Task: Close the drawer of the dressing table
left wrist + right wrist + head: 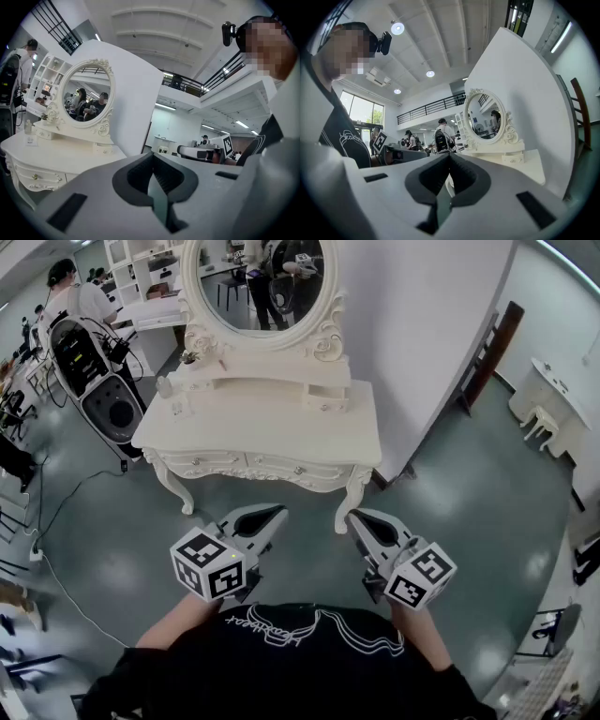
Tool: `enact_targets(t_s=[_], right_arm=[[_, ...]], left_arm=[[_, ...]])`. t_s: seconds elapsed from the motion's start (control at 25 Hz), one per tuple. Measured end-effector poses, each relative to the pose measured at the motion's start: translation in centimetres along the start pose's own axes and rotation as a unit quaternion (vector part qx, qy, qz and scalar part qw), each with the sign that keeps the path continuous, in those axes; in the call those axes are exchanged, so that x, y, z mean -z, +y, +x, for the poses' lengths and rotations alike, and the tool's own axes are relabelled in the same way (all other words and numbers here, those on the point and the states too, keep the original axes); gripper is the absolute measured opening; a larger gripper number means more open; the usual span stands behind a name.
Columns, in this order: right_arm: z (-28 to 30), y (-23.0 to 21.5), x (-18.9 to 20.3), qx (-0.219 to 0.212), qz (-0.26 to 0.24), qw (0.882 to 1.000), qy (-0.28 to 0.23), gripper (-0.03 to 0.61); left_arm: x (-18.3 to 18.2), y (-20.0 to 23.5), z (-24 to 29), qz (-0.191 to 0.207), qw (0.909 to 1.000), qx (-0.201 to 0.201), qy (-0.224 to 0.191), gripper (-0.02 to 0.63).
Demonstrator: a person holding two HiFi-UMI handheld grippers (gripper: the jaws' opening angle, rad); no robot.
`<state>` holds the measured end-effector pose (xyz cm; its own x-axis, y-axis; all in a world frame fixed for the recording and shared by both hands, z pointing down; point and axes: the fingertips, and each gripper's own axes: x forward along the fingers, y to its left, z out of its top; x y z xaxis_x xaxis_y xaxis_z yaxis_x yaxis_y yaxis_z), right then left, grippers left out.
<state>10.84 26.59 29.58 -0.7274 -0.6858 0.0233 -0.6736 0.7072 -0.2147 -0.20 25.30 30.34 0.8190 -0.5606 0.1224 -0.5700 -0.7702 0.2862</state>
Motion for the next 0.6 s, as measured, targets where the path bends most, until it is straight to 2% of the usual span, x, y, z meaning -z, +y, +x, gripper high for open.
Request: enact_targets(t_s=[0.16,0.2,0.28,0.4,0.48,0.6], right_arm=[[-0.7,-0.4,-0.3,0.016,-0.009,1.0,0.001,0.003],[-0.9,-0.5,-0.2,0.018,-0.01,1.0,0.003,0.019],[-1.0,-0.8,0.0,0.022,-0.008,1.0,0.006,0.122],[-1.0,-1.2,0.4,0.037,-0.015,0.999,0.012,0.208],[-1.0,-1.7,0.7,0.049,-0.021,0.998,0.017,0.248],[-1.2,-2.3,1.0,0.059,-0.027,0.998,0.024,0.275]], left_arm=[[-0.2,-0.4,-0.2,-0.003,1.0,-0.001,-0.002,0.003],[-0.1,-0.5,-0.2,-0.003,1.0,-0.002,-0.003,0.003],[0.0,-0.6,-0.3,-0.002,1.0,-0.004,-0.003,0.003],[0.4,-0.4,-0.5,-0.005,1.0,-0.007,-0.002,0.003],[0.5,-0.3,-0.6,-0.009,0.9999,-0.009,-0.003,0.003],[0.5,-0.4,-0.6,-0.01,0.9999,-0.012,-0.004,0.003]])
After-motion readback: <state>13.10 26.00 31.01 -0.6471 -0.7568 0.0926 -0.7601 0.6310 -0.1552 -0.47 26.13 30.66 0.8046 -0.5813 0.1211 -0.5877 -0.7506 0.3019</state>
